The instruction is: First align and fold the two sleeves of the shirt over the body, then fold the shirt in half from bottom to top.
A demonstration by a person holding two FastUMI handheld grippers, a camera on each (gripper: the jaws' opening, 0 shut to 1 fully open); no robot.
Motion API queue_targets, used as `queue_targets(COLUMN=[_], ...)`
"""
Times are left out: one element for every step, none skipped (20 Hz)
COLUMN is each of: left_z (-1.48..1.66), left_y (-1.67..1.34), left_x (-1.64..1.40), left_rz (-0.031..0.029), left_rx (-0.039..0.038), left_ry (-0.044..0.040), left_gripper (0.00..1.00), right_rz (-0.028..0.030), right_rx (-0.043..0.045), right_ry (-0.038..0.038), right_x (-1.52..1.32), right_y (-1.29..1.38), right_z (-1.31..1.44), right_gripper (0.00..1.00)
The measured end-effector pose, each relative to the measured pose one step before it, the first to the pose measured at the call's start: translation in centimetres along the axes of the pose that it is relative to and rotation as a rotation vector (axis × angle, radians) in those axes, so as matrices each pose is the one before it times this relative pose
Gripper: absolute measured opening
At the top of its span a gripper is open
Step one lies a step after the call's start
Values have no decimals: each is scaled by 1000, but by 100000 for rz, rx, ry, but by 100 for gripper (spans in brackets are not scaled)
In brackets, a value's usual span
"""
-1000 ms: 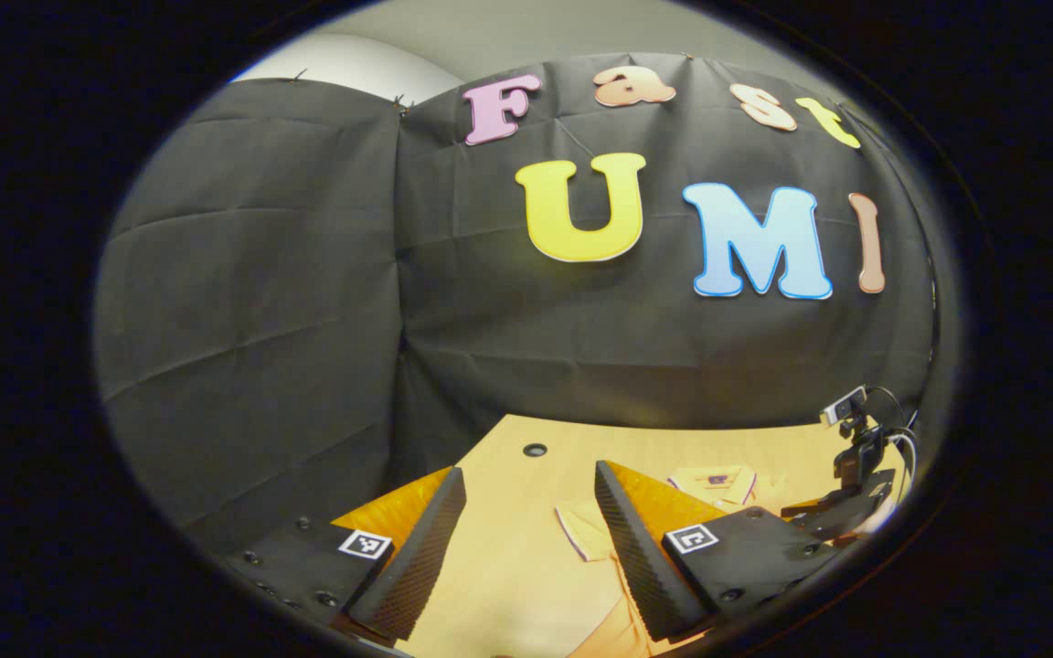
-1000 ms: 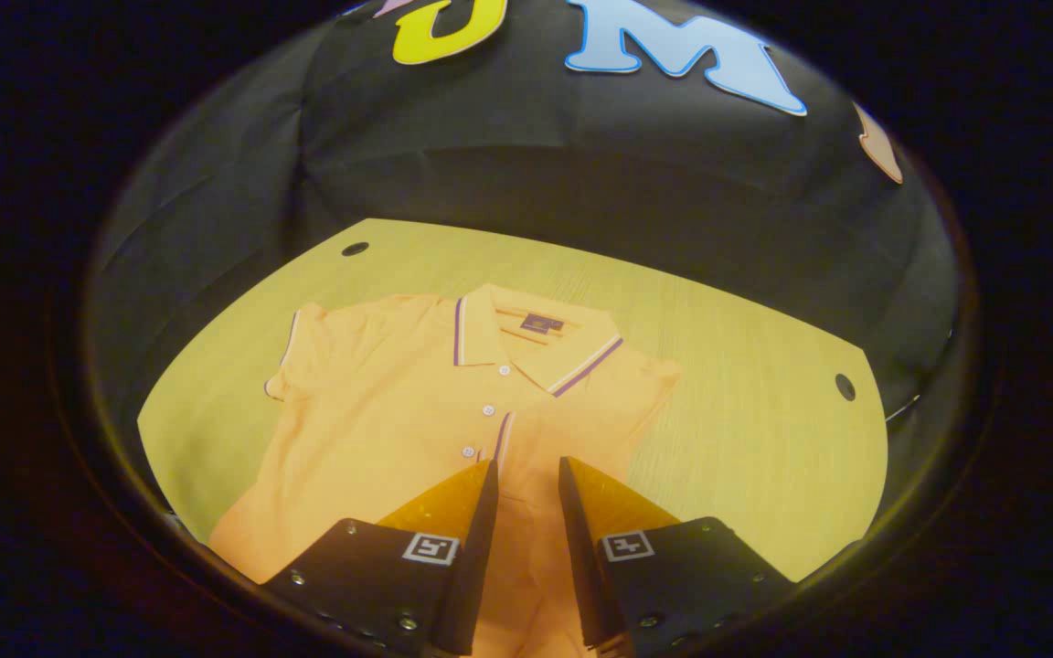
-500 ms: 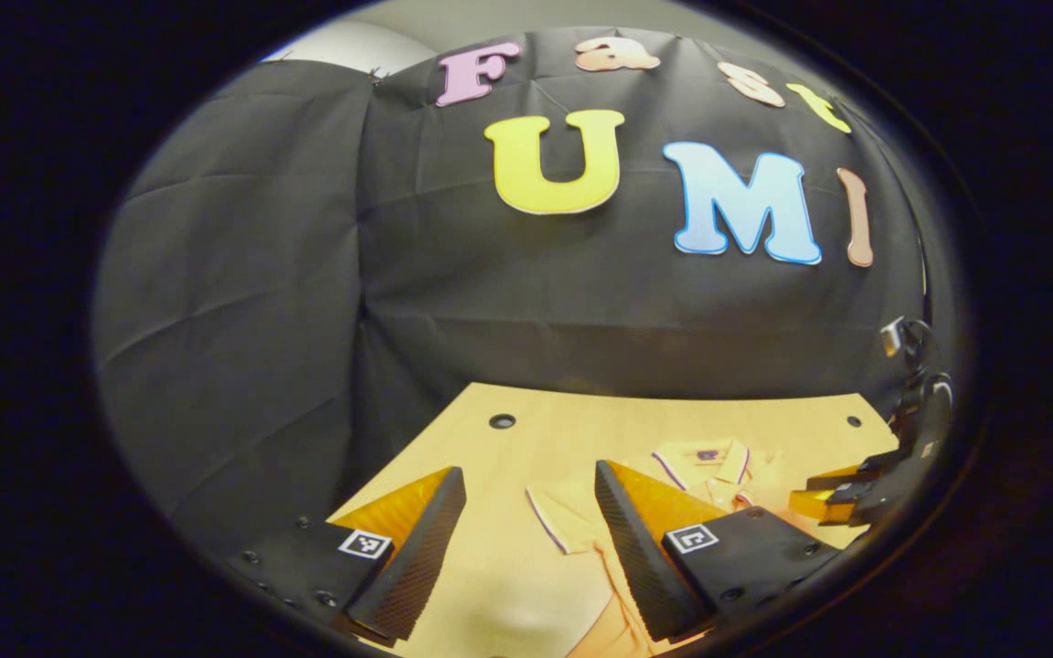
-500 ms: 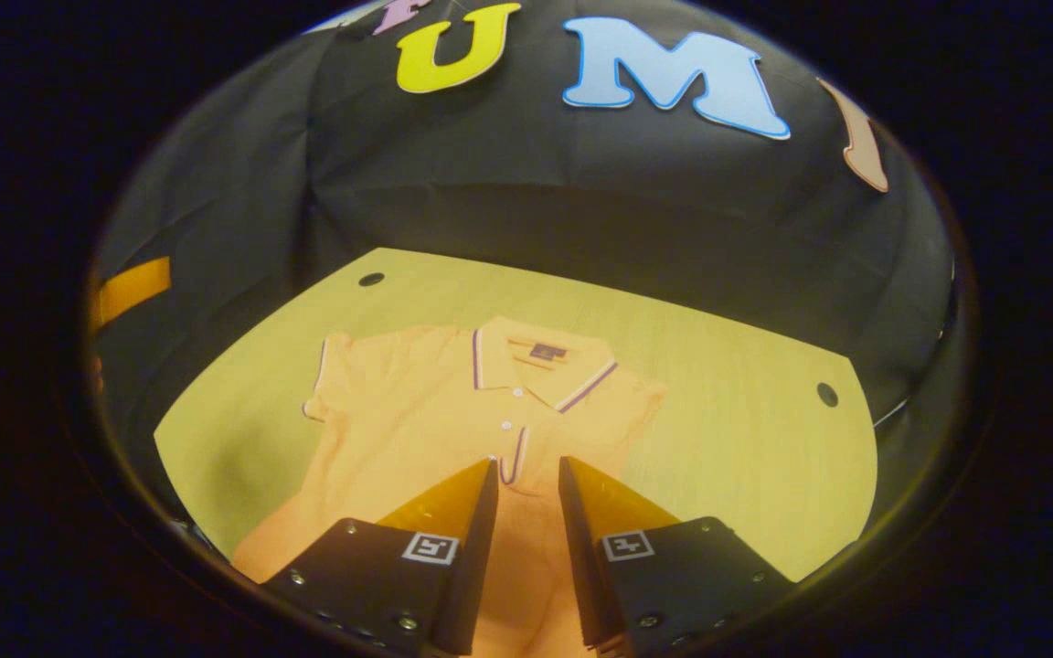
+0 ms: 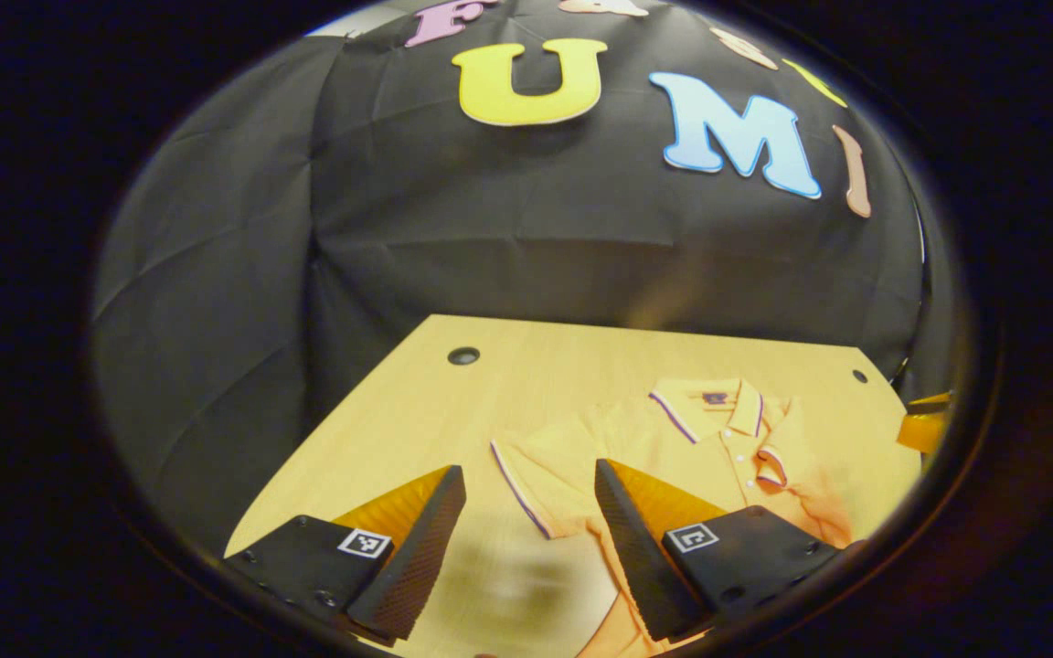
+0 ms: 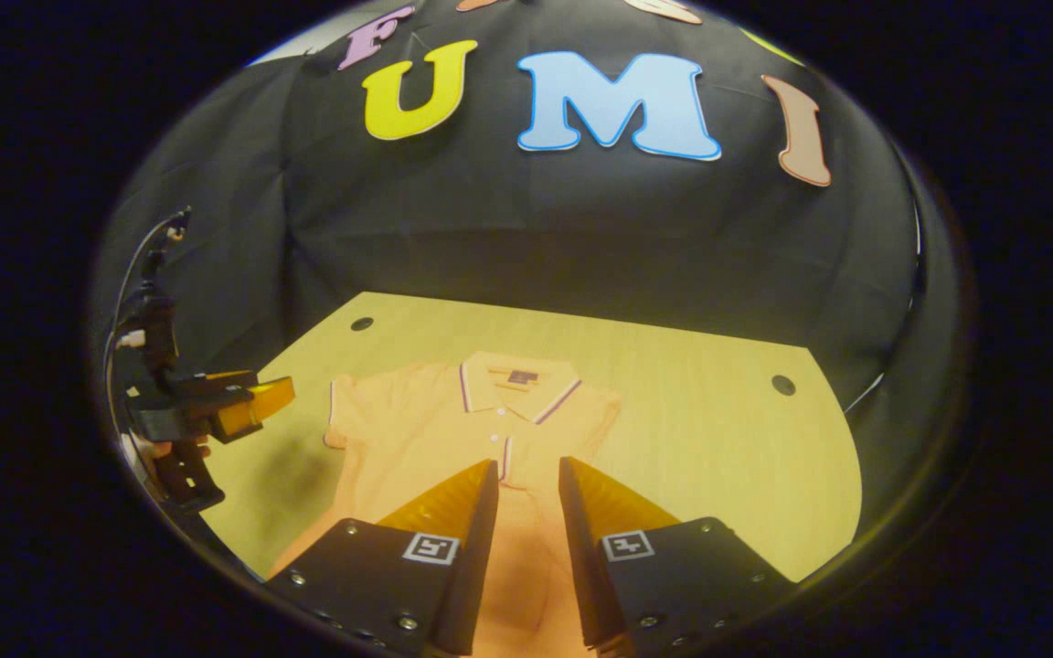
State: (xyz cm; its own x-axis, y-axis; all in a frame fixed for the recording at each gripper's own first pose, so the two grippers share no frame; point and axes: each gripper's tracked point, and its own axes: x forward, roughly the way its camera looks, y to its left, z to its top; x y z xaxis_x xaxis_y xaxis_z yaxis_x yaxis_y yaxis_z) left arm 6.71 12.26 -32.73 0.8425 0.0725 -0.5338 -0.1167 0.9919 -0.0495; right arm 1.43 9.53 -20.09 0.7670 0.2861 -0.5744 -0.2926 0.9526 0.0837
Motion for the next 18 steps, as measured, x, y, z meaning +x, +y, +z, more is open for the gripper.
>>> queue_targets(left_z=[-828, -551, -661, -737, -721, -836, -860, -522, -170, -219, -236, -476, -323, -453, -546, -412, 104, -134], left_y=[-191, -107, -144, -110, -225, -228, -93, 73, -82, -184, -83, 307, 134, -239, 2, 115, -30, -93], left_x=[788, 897, 813, 1088, 960, 922, 844, 727, 602, 464, 347, 345, 170, 131, 108, 133, 37, -161], left_rz=[-627, -563, 69, 3, -182, -58, 414, 1256, 249, -406, -23, 1601, 1051, -28, 287, 931, 542, 683], left_rx=[-232, -71, 314, 407, 36, 6, 182, 97, -406, -847, -416, -14, -455, -1308, -1423, -776, 334, -459], left_ry=[2052, 1829, 1678, 1700, 1998, 2452, 2804, 1249, 161, 75, 829, 1150, 653, 979, 1323, 460, -1686, 121], left_gripper=[94, 94, 94, 95, 95, 95, 96, 94, 96, 96, 96, 95, 94, 95, 96, 96, 96, 96], right_rz=[-1538, -1479, -1656, -1639, -1766, -1411, -1596, -1520, -1577, -1420, -1361, -881, -840, -739, -508, -453, -395, -396], right_rx=[1000, 973, 917, 861, 823, 1074, 1104, 1054, 773, 601, 622, 841, 866, 977, 917, 595, 203, -110], right_ry=[-71, -57, 166, 232, 465, 583, 660, 226, 370, 299, 622, 406, 565, 436, 328, 133, 280, 291], right_x=[-658, -674, -523, -648, -596, -577, -397, -429, -334, -311, -211, -186, -88, -56, -138, -67, 58, -25], right_y=[-407, -410, -494, -533, -601, -569, -519, -575, -613, -565, -515, -451, -303, -359, -285, -249, -205, -274], right_z=[-193, -114, -264, -265, -352, -321, -461, -230, -316, -265, -306, -198, -284, -187, -161, 21, -166, -80], right_gripper=[43, 41, 43, 42, 42, 40, 42, 42, 42, 42, 42, 42, 42, 43, 42, 43, 43, 41])
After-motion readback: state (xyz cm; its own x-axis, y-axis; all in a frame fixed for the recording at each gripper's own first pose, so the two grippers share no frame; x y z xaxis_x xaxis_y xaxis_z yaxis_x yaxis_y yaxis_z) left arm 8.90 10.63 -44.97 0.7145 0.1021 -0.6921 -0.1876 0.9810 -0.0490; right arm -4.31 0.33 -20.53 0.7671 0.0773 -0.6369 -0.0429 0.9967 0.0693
